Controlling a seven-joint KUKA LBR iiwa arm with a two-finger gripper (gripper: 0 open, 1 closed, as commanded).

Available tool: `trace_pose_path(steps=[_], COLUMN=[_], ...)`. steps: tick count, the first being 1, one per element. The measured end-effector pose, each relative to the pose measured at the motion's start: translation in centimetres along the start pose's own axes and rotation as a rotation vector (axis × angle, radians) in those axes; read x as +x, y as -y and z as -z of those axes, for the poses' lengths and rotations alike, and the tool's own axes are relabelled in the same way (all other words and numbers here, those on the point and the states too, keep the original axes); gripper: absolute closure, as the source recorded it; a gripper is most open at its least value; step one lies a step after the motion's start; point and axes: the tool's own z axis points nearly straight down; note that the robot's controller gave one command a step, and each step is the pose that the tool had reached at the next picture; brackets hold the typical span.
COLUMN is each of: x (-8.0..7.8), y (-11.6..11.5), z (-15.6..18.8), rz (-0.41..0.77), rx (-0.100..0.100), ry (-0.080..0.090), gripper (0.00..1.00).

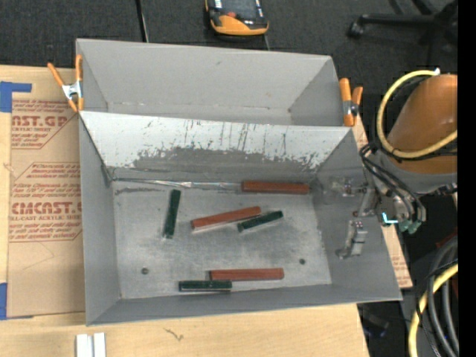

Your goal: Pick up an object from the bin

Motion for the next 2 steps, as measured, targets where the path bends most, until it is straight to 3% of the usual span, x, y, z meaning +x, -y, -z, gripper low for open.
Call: trace_pose_path(steps=[1,2], x=[-0.2,-3.1], y=[-0.1,-4.0], z=[0.4,-7.3], rz=[0.002,-0.024], rx=[0.001,0.001], ry=[0.008,0.013], gripper=[0.00,0.00])
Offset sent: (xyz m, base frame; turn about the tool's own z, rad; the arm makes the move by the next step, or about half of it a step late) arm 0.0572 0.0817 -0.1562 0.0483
